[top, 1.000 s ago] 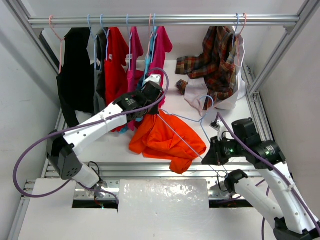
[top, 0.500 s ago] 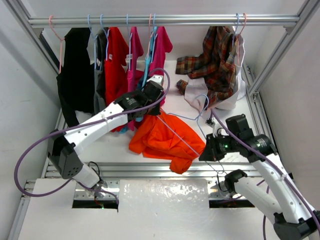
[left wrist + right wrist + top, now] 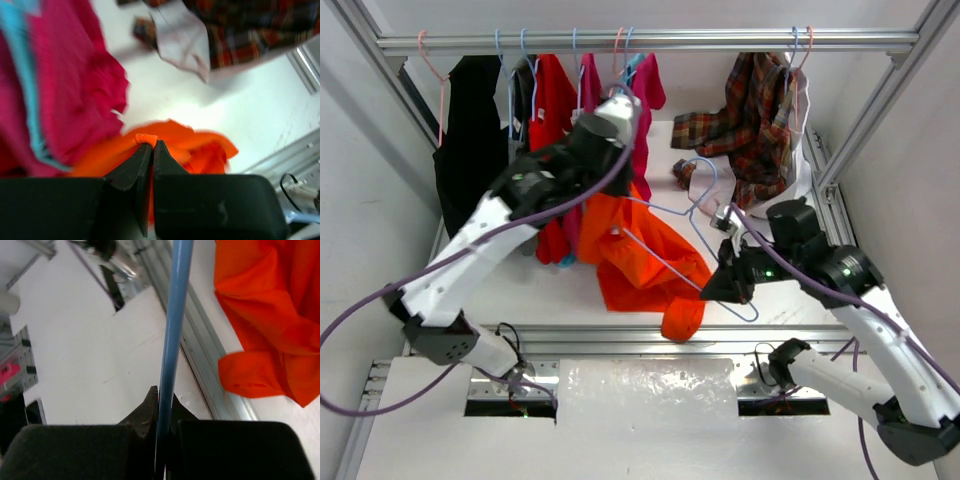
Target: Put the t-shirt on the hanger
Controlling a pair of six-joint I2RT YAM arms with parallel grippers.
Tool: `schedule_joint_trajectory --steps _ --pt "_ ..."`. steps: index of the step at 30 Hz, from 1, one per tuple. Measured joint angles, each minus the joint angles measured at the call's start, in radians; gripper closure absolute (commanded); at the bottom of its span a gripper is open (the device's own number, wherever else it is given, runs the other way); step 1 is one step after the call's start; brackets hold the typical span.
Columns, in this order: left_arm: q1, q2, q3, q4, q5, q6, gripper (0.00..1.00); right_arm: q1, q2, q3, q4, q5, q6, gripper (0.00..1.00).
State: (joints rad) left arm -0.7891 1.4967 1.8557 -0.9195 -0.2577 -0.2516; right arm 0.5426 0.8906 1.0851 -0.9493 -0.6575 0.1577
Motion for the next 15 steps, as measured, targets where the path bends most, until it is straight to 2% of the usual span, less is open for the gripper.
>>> schedule_joint_trajectory --steps 3,7,12,15 --pt "0.005 -0.048 0.091 -0.068 -0.074 0.061 1.00 0.016 -0.026 0.043 0.003 -0.096 -0.081 1.00" --pt "0.010 -0.104 0.139 -0.085 -0.056 0.109 1.00 0.039 0.002 0.071 0.004 -0.206 -0.155 1.00" --pt "0.010 -0.090 0.171 -0.111 0.101 0.140 1.00 0.161 0.127 0.070 0.049 -0.204 -0.192 1.00" --pt "0.005 -0.063 0.169 -0.117 0.234 0.156 1.00 0.185 0.135 0.027 0.151 -0.193 -0.199 1.00"
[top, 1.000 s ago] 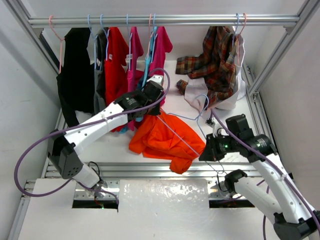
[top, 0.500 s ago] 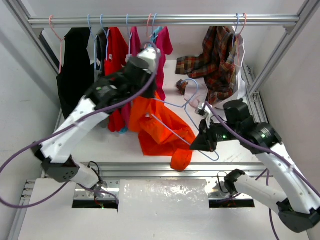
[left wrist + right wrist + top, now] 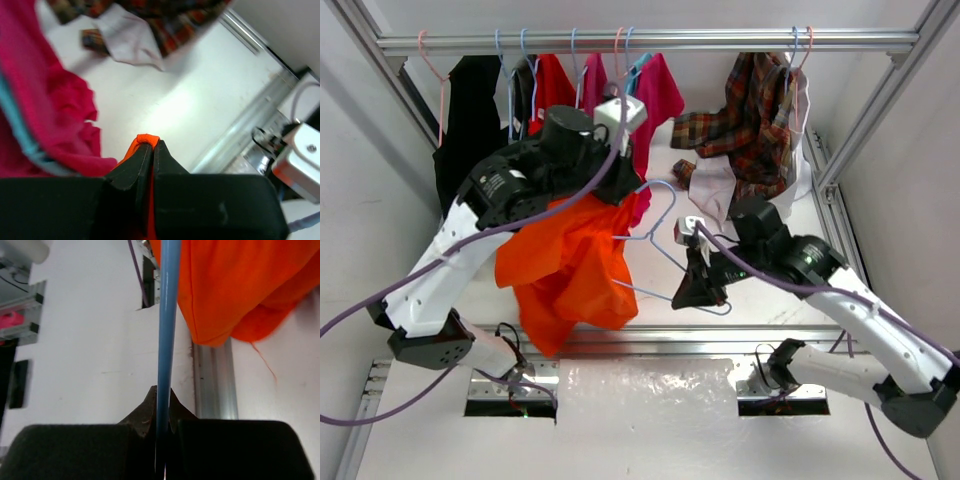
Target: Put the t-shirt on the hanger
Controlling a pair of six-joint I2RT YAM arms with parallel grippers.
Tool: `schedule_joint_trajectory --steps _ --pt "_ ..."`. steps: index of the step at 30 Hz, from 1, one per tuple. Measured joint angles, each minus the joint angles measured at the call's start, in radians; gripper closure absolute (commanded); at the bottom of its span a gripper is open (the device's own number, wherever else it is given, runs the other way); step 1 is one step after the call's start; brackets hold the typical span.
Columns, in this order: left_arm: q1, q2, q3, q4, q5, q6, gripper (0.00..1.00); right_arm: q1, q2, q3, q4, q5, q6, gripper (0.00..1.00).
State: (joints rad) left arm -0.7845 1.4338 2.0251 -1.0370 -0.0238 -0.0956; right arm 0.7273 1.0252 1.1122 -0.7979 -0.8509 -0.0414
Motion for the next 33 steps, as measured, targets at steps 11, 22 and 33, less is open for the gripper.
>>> schedule_joint_trajectory --steps 11,22,33 --pt "-0.016 -0.062 -0.034 0.001 0.132 0.021 1.00 0.009 -0.250 -0.257 0.293 0.241 0.056 1.00" --pt "-0.015 -0.139 -0.116 0.026 0.081 0.047 1.00 0.008 -0.473 -0.416 0.189 0.366 0.124 1.00" --pt "-0.035 0.034 -0.102 0.027 0.316 0.123 1.00 0.008 -0.327 -0.347 0.104 0.092 0.050 1.00"
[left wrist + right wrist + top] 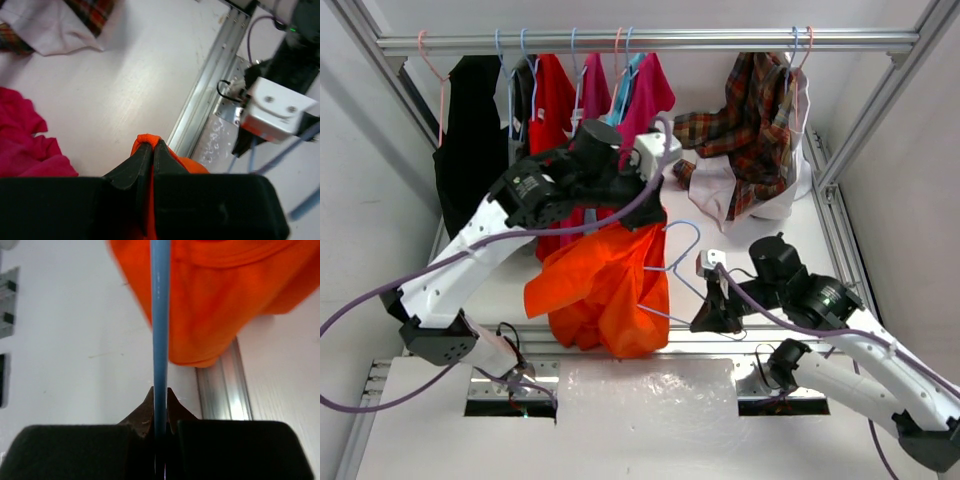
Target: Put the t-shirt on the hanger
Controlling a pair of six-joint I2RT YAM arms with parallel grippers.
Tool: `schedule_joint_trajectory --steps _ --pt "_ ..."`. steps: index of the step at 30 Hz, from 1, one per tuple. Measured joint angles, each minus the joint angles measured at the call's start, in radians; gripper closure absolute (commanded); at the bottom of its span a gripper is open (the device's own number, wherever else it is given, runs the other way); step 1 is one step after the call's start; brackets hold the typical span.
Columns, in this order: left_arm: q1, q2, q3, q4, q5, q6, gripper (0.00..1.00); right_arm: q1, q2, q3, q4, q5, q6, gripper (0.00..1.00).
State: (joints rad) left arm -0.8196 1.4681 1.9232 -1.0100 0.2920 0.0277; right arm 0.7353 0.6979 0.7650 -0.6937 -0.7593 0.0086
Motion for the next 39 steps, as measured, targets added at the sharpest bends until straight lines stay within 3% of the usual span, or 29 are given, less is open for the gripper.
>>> schedule_joint_trajectory --steps 6,12,24,30,34,35,36,39 --pt "-0.092 -0.006 -0.029 0.023 0.068 0.058 1.00 0.000 -0.027 0.008 -0.039 0.239 0.037 1.00" --pt "-0.097 -0.121 -0.120 0.057 0.072 0.119 1.00 0.000 -0.230 0.006 -0.120 0.397 0.145 1.00" --pt "-0.097 -0.100 -0.104 0.048 0.044 0.222 1.00 0.000 -0.072 0.133 -0.315 0.085 0.060 1.00" --pt "-0.103 0.039 0.029 0.013 0.215 0.287 1.00 0.000 0.016 0.177 -0.298 -0.032 -0.018 1.00" --pt "-0.116 0.096 0.035 0.012 0.298 0.304 0.99 0.000 -0.024 0.172 -0.207 0.014 -0.019 1.00" --pt "-0.116 0.096 0.033 0.021 0.304 0.307 0.88 0.000 -0.049 0.154 -0.187 0.037 -0.016 1.00" --pt "-0.116 0.090 0.027 0.020 0.305 0.310 0.84 0.000 -0.070 0.140 -0.147 0.064 -0.013 1.00" --pt "-0.124 0.064 0.011 0.025 0.280 0.301 0.82 0.000 -0.111 0.121 -0.035 0.151 -0.004 1.00"
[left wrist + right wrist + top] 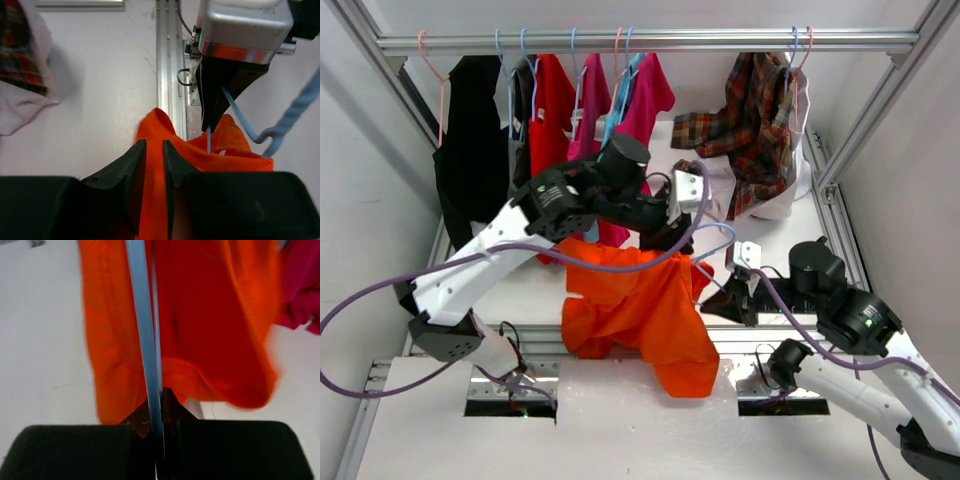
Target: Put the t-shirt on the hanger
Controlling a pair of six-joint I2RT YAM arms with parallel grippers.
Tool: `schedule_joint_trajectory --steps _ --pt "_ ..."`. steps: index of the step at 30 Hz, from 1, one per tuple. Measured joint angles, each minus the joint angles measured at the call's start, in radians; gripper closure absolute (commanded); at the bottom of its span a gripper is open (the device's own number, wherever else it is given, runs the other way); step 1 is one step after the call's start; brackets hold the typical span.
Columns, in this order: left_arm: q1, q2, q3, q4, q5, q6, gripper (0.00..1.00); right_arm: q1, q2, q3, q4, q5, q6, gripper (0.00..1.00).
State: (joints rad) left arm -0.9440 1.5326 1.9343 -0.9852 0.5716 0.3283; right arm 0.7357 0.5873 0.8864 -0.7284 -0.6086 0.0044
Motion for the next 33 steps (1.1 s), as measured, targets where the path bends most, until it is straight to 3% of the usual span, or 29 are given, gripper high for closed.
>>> schedule_joint_trajectory --steps 1,2,5,7,11,17,20,26,32,33 --pt "0.000 -0.014 -0.002 0.008 -0.027 -0.009 0.75 0.000 -0.001 -0.006 0.033 0.031 0.003 1.00" --pt "0.000 -0.031 -0.003 0.021 -0.055 -0.018 0.53 0.002 0.001 -0.017 0.064 0.056 0.006 1.00" --pt "0.002 -0.091 -0.004 0.075 -0.220 -0.059 0.21 0.008 -0.004 -0.074 0.167 0.101 0.021 1.00" --pt "0.002 -0.132 0.006 0.108 -0.340 -0.097 0.15 0.011 -0.025 -0.131 0.217 0.122 0.050 1.00" --pt "0.000 -0.193 0.032 0.187 -0.546 -0.154 0.08 0.004 -0.041 -0.221 0.285 0.137 0.095 1.00" --pt "0.000 -0.233 0.051 0.261 -0.677 -0.173 0.06 0.004 -0.042 -0.270 0.347 0.161 0.136 1.00" --pt "0.000 -0.272 0.006 0.260 -0.593 -0.115 0.10 0.004 -0.035 -0.259 0.335 0.167 0.139 1.00" --pt "0.000 -0.410 -0.275 0.221 -0.370 0.031 0.12 0.004 -0.009 -0.161 0.223 0.098 0.134 1.00" --pt "0.000 -0.381 -0.290 0.180 -0.217 0.093 0.16 0.004 -0.004 -0.107 0.155 0.015 0.126 1.00" --pt "0.000 -0.370 -0.286 0.177 -0.207 0.095 0.20 0.004 -0.002 -0.101 0.145 0.005 0.125 1.00"
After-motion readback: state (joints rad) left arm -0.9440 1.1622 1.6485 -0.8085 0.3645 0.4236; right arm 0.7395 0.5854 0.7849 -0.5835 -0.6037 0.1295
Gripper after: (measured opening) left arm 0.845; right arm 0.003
